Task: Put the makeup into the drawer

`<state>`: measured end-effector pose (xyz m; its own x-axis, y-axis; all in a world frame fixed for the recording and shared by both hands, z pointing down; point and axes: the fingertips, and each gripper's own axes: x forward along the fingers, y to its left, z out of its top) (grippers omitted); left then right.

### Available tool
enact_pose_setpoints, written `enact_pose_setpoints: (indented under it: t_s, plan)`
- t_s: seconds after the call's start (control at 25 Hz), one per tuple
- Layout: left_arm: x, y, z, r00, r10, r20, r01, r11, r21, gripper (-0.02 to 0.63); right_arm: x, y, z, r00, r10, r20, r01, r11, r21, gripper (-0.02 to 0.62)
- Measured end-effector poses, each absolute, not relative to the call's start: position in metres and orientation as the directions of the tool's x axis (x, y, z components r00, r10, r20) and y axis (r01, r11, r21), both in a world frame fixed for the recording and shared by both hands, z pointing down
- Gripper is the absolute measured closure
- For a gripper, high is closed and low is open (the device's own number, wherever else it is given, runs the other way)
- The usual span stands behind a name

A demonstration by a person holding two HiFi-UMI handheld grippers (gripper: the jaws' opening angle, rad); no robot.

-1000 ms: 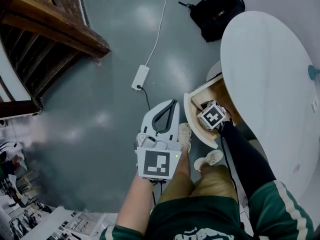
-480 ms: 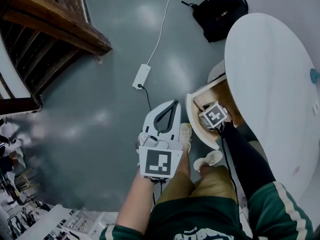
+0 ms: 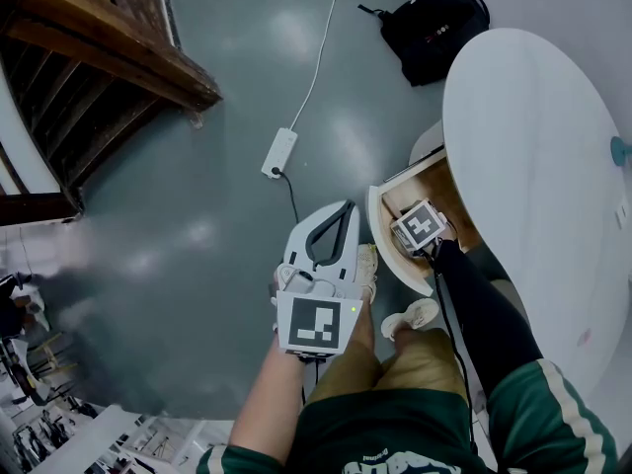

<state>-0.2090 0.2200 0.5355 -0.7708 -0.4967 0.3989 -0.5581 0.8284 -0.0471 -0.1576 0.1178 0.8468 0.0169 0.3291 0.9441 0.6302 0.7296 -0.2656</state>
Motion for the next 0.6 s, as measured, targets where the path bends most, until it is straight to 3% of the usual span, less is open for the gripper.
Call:
enact_pose_setpoints:
  t_s: [0.24, 0.6]
  plan:
    - [-0.212, 0.224, 0.534, -0.775, -0.496, 0.392, -0.555, 0.831, -0.044, 0.607, -0.166, 0.121, 0.840, -0.042, 0.356, 0.933, 0.626, 0.738, -0.254, 0.405]
    - [-0.220, 0.216, 0.517, -0.770, -0.503, 0.393, -0.563, 0.825, -0.047, 0.607, -0.174, 0.127, 0.783, -0.150, 0.418, 0.896, 0.603, 0.757, -0.252, 0.411]
